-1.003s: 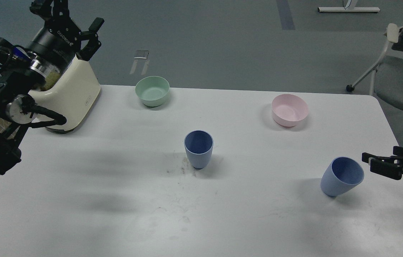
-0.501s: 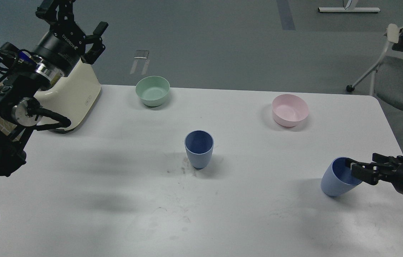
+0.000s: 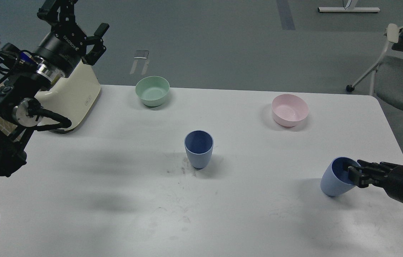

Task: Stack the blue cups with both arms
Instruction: 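Grasp the blue cup with the right gripper and lift it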

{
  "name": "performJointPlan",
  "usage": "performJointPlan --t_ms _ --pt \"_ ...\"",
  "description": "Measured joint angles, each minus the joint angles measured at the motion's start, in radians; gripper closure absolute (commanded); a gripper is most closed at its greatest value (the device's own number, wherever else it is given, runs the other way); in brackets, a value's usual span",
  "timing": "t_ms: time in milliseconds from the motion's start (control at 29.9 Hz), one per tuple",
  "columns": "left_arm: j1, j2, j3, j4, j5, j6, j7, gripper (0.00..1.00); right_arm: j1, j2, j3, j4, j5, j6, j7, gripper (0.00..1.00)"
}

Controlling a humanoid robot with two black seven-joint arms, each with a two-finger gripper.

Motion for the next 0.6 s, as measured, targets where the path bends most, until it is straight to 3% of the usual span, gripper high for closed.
performJointPlan --t_ms 67,435,602 --pt "0.0 0.001 0.0 0.0 0.0 0.0 0.0 0.03 0.001 0.0 0.0 0.001 0.0 0.0 0.0 1.0" --pt "0.0 0.0 0.004 0.0 0.0 0.0 0.002 0.03 0.015 0.002 0.021 0.001 0.012 0.0 0.002 1.0" --pt "-0.002 0.002 0.005 -0.001 0.0 0.0 0.002 0.02 0.106 0.003 0.063 0.002 0.042 0.0 0.009 1.0"
